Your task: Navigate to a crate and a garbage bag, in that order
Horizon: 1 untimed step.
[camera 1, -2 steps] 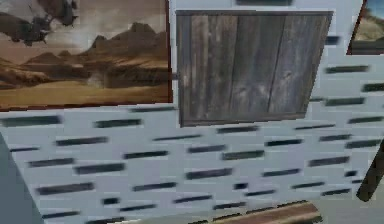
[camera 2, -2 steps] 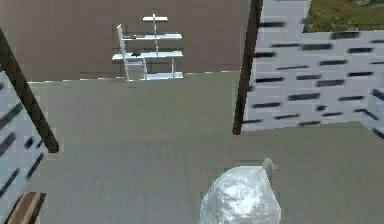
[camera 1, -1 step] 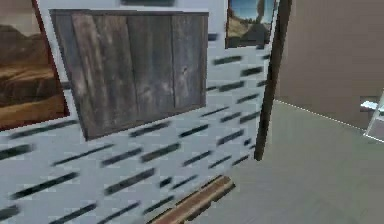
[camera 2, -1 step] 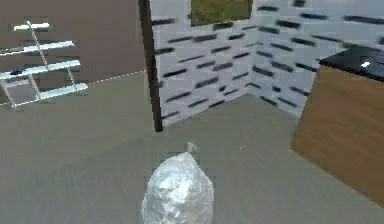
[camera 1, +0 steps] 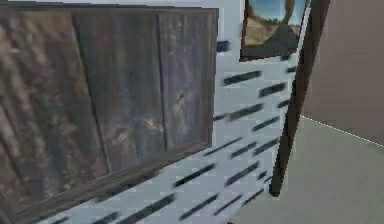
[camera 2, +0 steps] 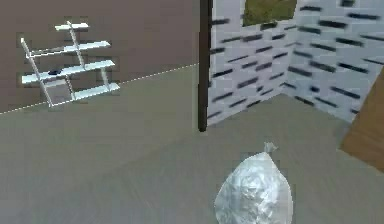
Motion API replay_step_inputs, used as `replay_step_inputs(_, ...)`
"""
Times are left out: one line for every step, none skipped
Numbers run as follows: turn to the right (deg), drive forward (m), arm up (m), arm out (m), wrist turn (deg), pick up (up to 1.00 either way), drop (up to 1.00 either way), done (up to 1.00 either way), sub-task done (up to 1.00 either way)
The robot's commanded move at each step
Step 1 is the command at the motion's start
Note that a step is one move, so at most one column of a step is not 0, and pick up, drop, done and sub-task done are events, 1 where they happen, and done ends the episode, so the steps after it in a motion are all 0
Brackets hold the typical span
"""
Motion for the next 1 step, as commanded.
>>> replay_step_inputs(45.0,0.00,0.00,0.00,0.0,0.00,0.00,0.00,0.00)
